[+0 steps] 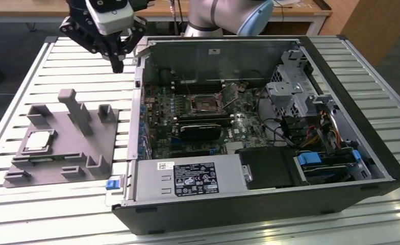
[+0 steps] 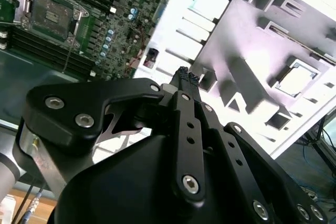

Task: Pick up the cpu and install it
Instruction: 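Reach for the cpu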

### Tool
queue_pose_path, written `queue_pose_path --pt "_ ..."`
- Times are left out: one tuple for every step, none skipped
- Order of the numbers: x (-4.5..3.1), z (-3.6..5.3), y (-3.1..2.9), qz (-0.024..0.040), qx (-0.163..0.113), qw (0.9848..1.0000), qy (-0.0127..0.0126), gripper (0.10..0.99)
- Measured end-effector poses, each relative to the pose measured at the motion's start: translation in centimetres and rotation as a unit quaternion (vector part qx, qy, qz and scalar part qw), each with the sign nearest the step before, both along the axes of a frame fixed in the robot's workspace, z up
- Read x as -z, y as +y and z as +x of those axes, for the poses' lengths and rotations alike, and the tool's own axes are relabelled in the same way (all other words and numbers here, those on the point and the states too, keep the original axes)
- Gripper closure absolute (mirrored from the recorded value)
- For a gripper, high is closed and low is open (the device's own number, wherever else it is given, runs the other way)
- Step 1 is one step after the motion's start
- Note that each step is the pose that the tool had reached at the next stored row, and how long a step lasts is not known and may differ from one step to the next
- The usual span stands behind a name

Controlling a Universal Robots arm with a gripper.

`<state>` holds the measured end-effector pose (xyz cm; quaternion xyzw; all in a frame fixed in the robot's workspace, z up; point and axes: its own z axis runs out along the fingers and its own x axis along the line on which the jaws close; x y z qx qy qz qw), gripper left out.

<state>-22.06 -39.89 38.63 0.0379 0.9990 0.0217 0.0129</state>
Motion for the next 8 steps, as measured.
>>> queue_pose_path --pt "0.01 -0.31 0.01 0.0000 0.000 1.0000 0.0000 0.980" --pt "0.01 -0.65 0.02 0.0000 0.000 1.0000 0.0000 0.980" --pt "0.02 -1.02 0.03 0.0000 0.000 1.0000 0.0000 0.980" --pt "0.03 -1.42 0.05 0.0000 0.000 1.0000 0.0000 0.980" --pt "0.04 -1.82 0.06 0.0000 0.000 1.0000 0.0000 0.980" --pt "0.05 -2.27 0.08 0.0000 0.000 1.0000 0.0000 0.980" --pt "0.05 -2.68 0.08 0.0001 0.000 1.0000 0.0000 0.980" --pt "0.06 -3.07 0.09 0.0000 0.000 1.0000 0.0000 0.980"
